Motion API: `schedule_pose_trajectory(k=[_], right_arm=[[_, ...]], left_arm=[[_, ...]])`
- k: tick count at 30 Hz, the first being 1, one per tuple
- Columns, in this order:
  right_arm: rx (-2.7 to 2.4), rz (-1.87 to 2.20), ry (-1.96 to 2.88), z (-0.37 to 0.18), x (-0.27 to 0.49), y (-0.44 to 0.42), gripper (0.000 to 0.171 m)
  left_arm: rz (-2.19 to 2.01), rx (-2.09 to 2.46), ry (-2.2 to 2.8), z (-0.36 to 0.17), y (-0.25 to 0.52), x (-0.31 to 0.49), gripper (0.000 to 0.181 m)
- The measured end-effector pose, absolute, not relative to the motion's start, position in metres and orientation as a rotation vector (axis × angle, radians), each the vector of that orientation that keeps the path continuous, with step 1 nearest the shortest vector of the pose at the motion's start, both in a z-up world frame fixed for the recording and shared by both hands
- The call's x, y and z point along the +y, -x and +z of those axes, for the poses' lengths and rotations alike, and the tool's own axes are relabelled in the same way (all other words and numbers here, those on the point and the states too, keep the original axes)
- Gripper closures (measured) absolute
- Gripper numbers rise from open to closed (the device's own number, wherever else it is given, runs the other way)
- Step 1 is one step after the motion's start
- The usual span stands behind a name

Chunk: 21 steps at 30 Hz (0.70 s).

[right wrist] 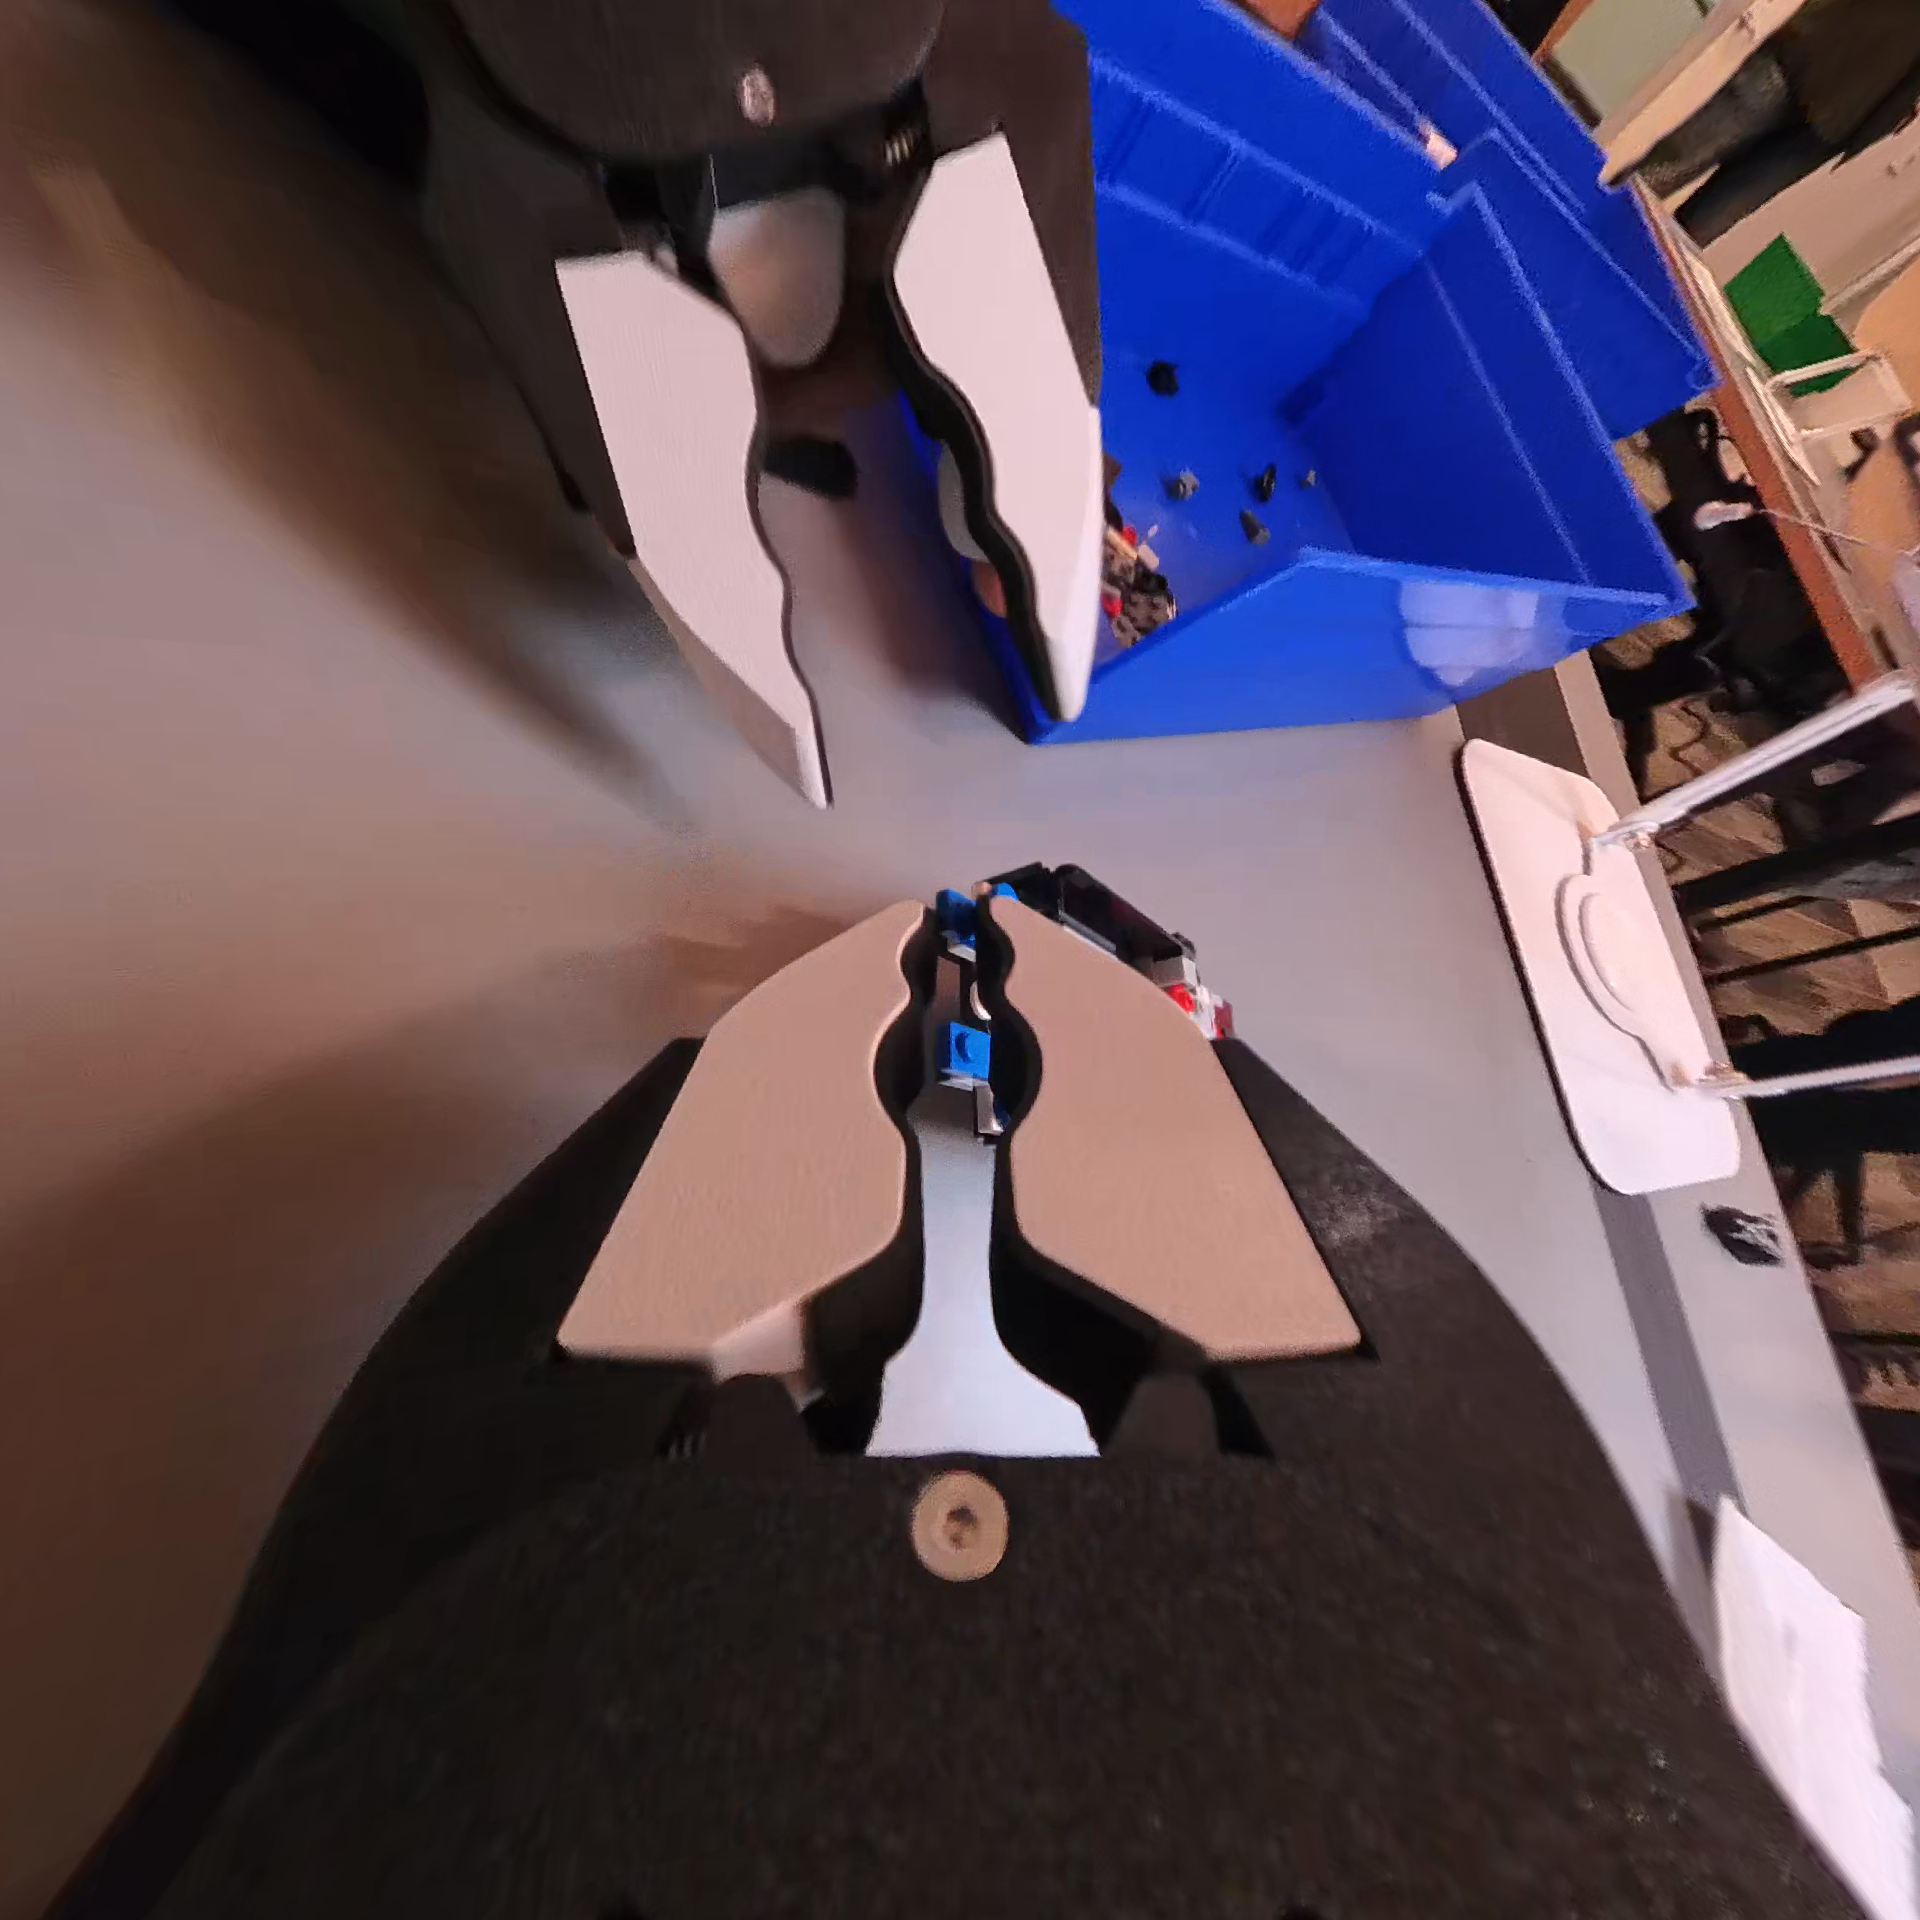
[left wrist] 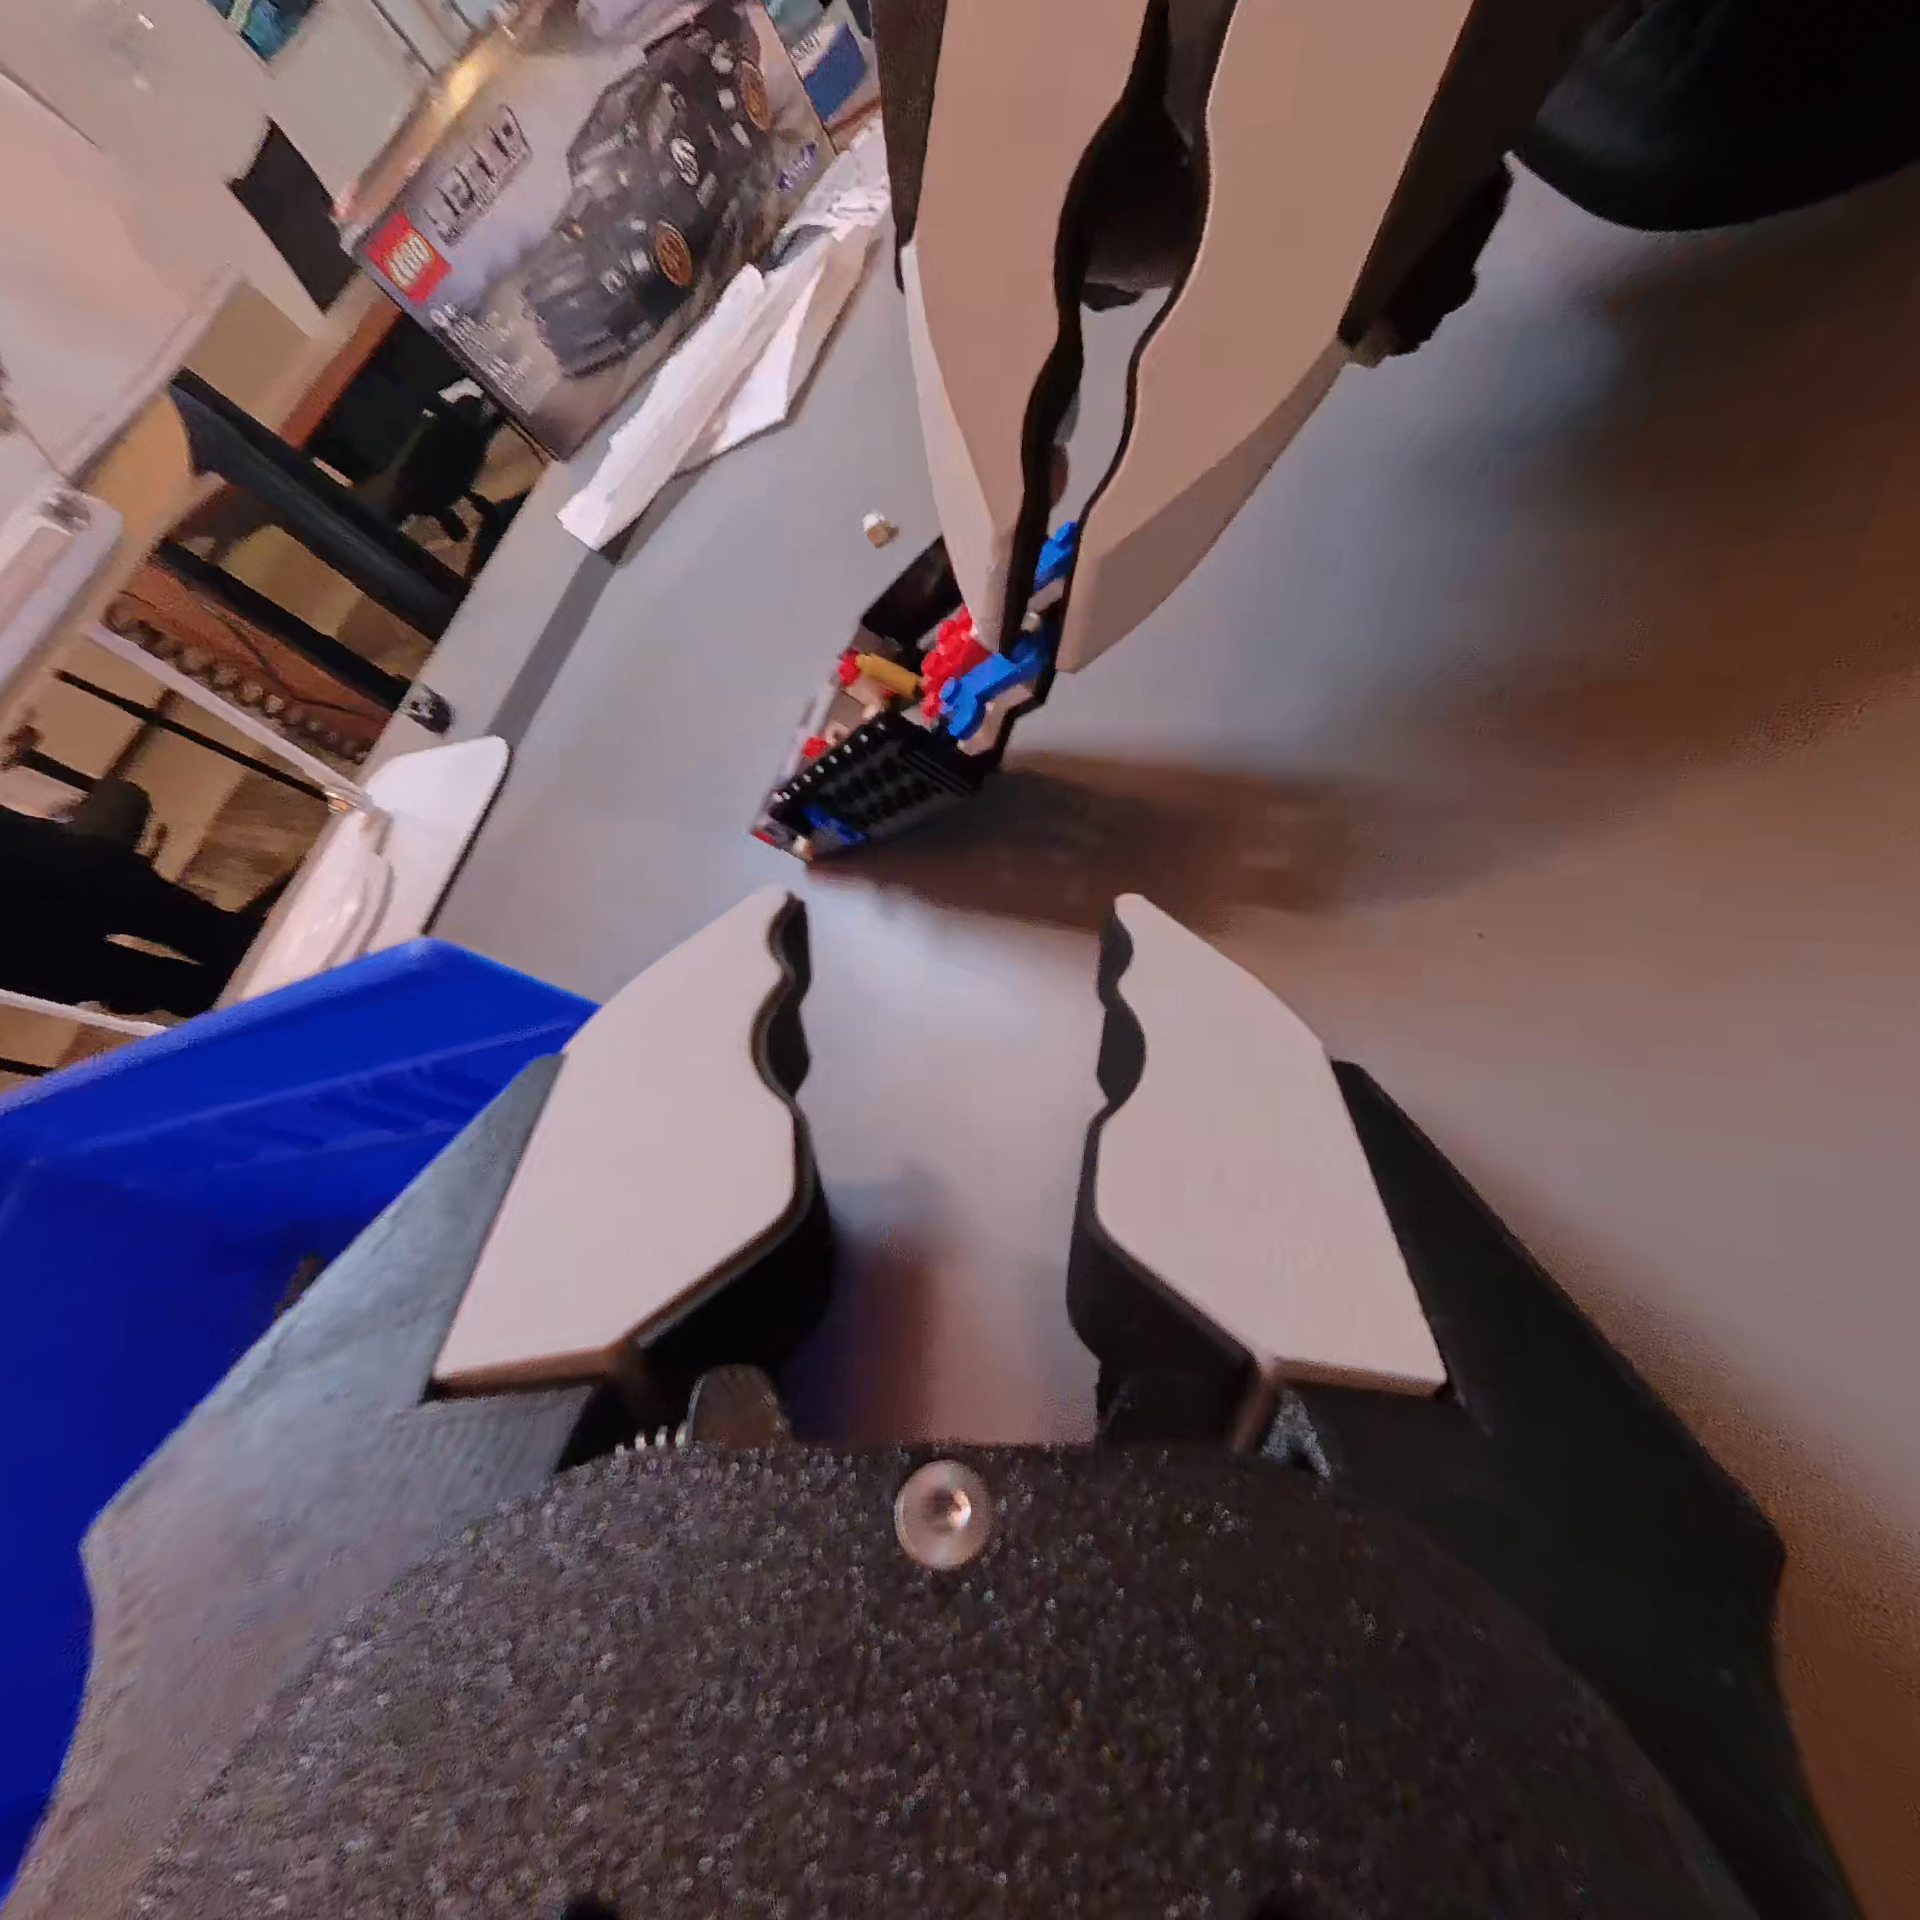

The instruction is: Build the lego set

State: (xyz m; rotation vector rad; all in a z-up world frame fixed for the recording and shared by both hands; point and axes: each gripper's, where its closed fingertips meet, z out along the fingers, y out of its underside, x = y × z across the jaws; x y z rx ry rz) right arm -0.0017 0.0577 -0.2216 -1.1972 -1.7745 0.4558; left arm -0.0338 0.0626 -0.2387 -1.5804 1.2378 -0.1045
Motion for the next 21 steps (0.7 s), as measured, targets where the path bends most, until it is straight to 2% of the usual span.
schedule_pose_trajectory(k=[3,6,10,13,14,21], right_arm=[[-1.738,0.572,1.202,-0.213,0.048,0.001,0.165],[-1.706,0.676,1.203,-0.206,0.041,0.002,0.165],[-1.686,0.762,1.205,-0.201,0.036,0.005,0.165],[-1.691,0.779,1.204,-0.2,0.033,0.005,0.165],[-1.687,0.782,1.201,-0.199,0.033,0.006,0.165],[-1.696,0.767,1.186,-0.199,0.03,0.008,0.165]], left_arm=[[-0.069,1.226,1.533,-0.233,0.024,0.067,0.108],[-0.044,1.256,1.481,-0.233,0.011,0.068,0.105],[0.035,1.311,1.386,-0.232,0.002,0.068,0.117],[0.076,1.296,1.356,-0.227,0.004,0.071,0.145],[0.083,1.295,1.346,-0.226,0.005,0.071,0.149],[0.1,1.315,1.324,-0.224,0.007,0.067,0.15]])
